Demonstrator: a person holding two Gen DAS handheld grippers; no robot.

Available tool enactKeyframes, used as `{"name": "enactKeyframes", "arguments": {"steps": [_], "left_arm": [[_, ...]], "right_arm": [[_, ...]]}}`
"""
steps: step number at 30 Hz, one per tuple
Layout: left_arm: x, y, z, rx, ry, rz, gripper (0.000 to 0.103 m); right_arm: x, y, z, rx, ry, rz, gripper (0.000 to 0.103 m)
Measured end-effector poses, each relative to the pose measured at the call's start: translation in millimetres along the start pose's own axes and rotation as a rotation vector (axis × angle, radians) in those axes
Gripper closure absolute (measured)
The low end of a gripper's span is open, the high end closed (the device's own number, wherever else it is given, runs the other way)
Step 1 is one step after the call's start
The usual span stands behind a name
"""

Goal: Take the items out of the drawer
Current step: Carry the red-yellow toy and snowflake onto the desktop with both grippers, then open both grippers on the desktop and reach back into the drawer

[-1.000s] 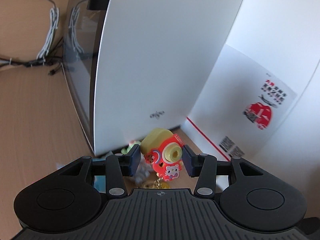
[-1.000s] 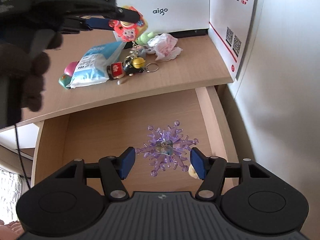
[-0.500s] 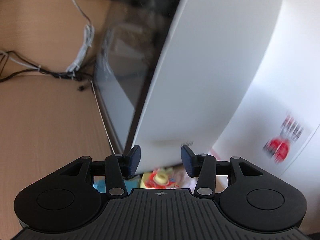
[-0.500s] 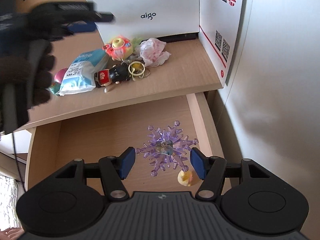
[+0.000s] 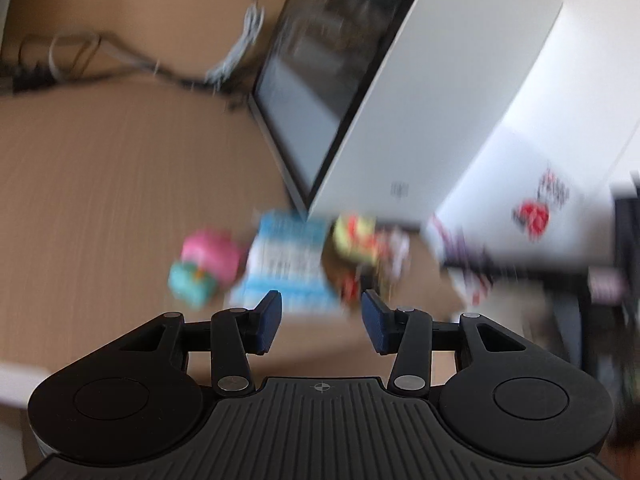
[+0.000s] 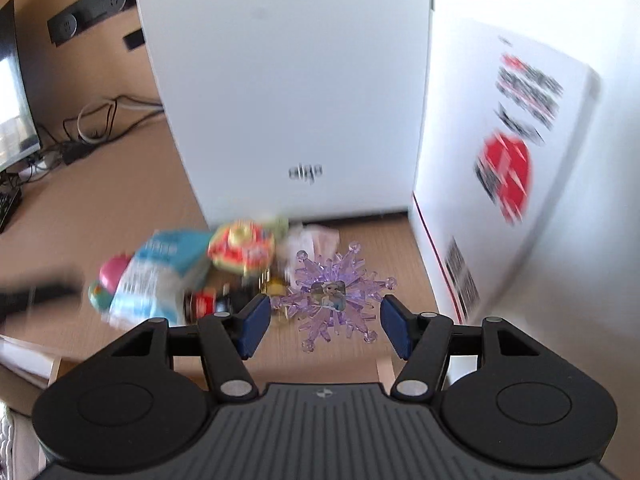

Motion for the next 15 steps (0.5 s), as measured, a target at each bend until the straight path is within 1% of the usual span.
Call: {"name": "enactKeyframes", "arguments": {"steps": [2,4,8,10,11,15], "left_arm": [[7,6,-13,0.025,0.023,-0.004,0.056],[11,13,-22,0.044,0.036,-0.001,0.056],[20,27,-32,0.043,0.065,0.023,0.056],[25,34,-35,0.036,0.085,0.037,0.056],[29,36,-36,0.033,0.095,0.044,0.056],[40,36,-39,0.045,0.124,0.057,0.056]], "right_arm": [[2,-16,11,-0.002,0.000,0.003,0.042],[1,-30,18,0.017,-0.014,0.002,0.042],[3,-57,32,0.030,-0.008,-0.022,0.042],[4,-69,34,0.054,-0.006,-0.028,0.037],[4,-74,35,0.068,-0.017,-0.039,0.031],[4,-74,30,0.070,-0.027,-0.051,0.029]]}}
Point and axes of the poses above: each gripper's, at about its wrist camera, not at the fingertips, and y roughly against the way its jaws point, x to its left, z to its top, the point moved 3 cm from there along -y, roughly the way its jaws point, and after that the axes turned 5 degrees about -z, right-handed, at the moved point
